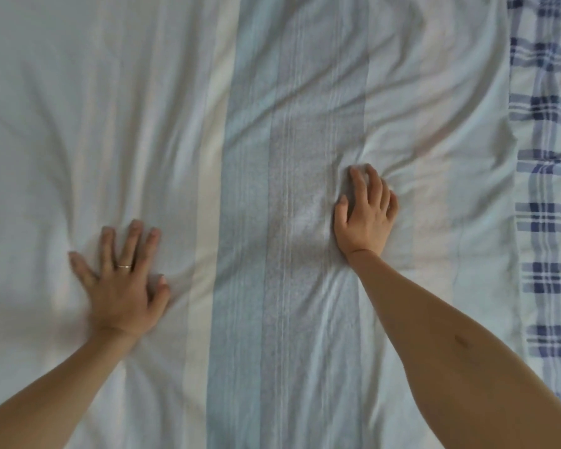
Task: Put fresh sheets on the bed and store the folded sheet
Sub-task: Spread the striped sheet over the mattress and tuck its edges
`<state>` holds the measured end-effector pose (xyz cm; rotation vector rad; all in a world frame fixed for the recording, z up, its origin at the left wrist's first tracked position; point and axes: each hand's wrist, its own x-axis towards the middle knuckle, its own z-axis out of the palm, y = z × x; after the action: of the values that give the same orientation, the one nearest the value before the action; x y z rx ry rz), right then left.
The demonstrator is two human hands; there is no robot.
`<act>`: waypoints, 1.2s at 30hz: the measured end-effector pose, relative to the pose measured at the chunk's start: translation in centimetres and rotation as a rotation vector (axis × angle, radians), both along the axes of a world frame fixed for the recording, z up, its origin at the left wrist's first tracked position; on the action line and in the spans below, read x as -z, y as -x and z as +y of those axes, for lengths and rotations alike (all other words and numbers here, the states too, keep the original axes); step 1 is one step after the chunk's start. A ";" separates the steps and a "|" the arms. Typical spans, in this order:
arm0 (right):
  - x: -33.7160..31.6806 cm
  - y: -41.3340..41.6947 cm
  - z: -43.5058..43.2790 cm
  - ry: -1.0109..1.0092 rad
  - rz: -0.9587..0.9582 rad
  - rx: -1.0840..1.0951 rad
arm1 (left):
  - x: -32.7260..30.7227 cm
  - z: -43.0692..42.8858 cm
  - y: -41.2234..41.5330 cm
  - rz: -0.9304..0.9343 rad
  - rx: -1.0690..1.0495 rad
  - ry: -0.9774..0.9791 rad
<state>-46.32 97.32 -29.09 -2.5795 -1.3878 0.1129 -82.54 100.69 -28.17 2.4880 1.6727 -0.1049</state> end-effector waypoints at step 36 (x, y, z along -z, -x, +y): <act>-5.1 72.6 25.2 0.526 0.626 -1.067 | -0.5 -0.9 41.5 -0.110 -0.624 -0.103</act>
<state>-118.89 122.53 -23.94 -1.4787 -2.4127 1.4269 -124.03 99.79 -27.65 1.8693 2.3510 0.1850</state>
